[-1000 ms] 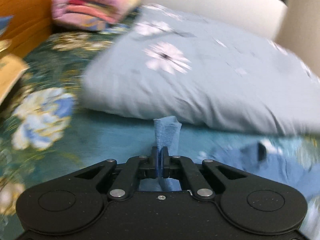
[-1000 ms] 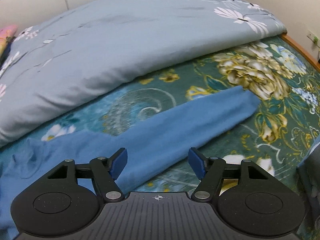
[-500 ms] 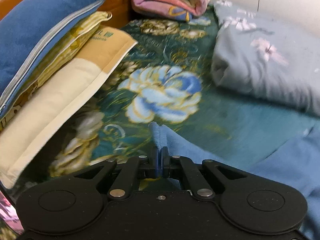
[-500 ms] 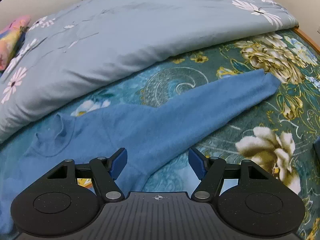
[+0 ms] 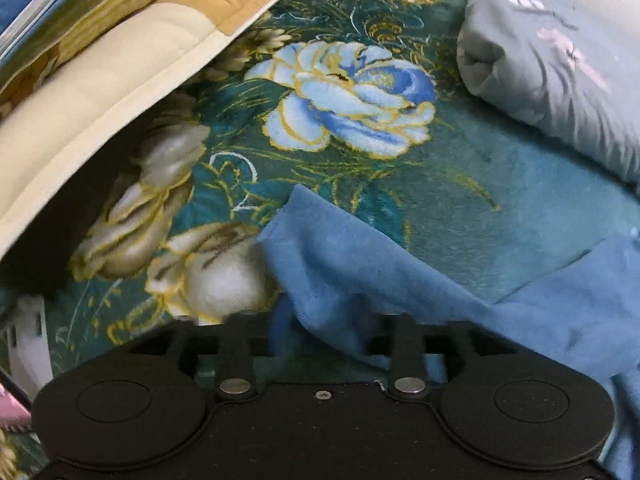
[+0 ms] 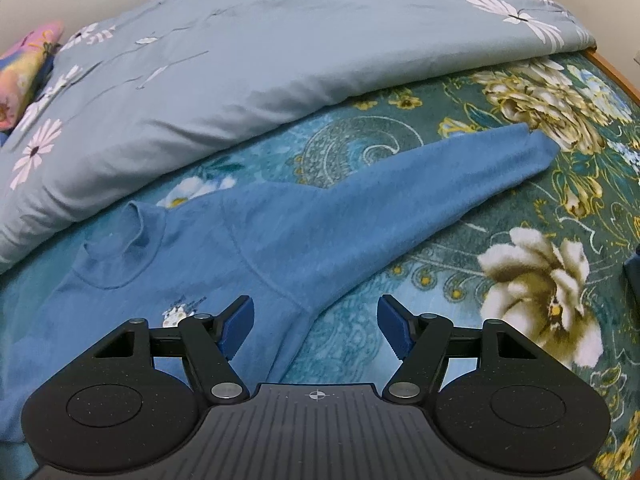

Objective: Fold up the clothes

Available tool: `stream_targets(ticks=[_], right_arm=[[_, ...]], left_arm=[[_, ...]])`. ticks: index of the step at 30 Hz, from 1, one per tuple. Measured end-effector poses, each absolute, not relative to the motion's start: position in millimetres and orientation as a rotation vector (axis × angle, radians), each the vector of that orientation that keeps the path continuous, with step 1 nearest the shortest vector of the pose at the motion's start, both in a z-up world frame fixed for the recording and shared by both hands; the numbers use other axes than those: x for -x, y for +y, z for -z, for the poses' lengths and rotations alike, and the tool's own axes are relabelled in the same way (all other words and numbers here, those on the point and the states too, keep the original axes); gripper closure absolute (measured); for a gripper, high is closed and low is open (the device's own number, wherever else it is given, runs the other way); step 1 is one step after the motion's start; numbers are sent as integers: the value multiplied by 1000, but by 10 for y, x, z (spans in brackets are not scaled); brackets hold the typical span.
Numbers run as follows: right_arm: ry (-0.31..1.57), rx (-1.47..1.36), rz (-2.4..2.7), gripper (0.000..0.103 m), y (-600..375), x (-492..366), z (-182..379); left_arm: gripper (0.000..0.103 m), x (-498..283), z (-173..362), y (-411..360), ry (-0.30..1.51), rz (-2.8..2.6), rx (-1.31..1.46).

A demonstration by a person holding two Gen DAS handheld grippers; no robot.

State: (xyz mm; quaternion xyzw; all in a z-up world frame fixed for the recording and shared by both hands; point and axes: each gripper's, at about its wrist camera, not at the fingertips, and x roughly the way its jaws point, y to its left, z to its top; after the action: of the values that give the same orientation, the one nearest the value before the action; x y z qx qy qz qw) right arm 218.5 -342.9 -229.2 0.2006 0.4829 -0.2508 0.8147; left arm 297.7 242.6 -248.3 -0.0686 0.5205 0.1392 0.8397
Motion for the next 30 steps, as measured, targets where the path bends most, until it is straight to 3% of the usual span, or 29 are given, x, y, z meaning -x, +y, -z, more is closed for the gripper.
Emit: stream_targets(ticks=[10,14,22,24,25,26,28,30], right_arm=[[1018,-462,559,35,-3429,-1940,2069],[1102,-511,565,34,-3394,-1615,2194],[1194,-640,608,34,-3279,-1013,2410],[1194,-639,603,34,-3260,-949,2404],[1193,-638,601,34,-3251,-919,2400],[1192,-638,602,34,-3247,-897,2401],[1189,-653,611,34,-3248,-851,2418],[1183,-672,614,34,-3242,-812,2417]], left_arm=[[54,-2367,2050,2115,1128,-122,267],[52,-2096,2154,1600,1224,78,306],[48,-1846,2526,605,1294,440,106],[51,-1834,2557,499,1296,480,83],[60,-1829,2567,454,1295,496,73],[81,-1831,2555,438,1285,498,67],[102,-1836,2524,413,1265,500,60],[102,-1855,2418,466,1225,496,101]])
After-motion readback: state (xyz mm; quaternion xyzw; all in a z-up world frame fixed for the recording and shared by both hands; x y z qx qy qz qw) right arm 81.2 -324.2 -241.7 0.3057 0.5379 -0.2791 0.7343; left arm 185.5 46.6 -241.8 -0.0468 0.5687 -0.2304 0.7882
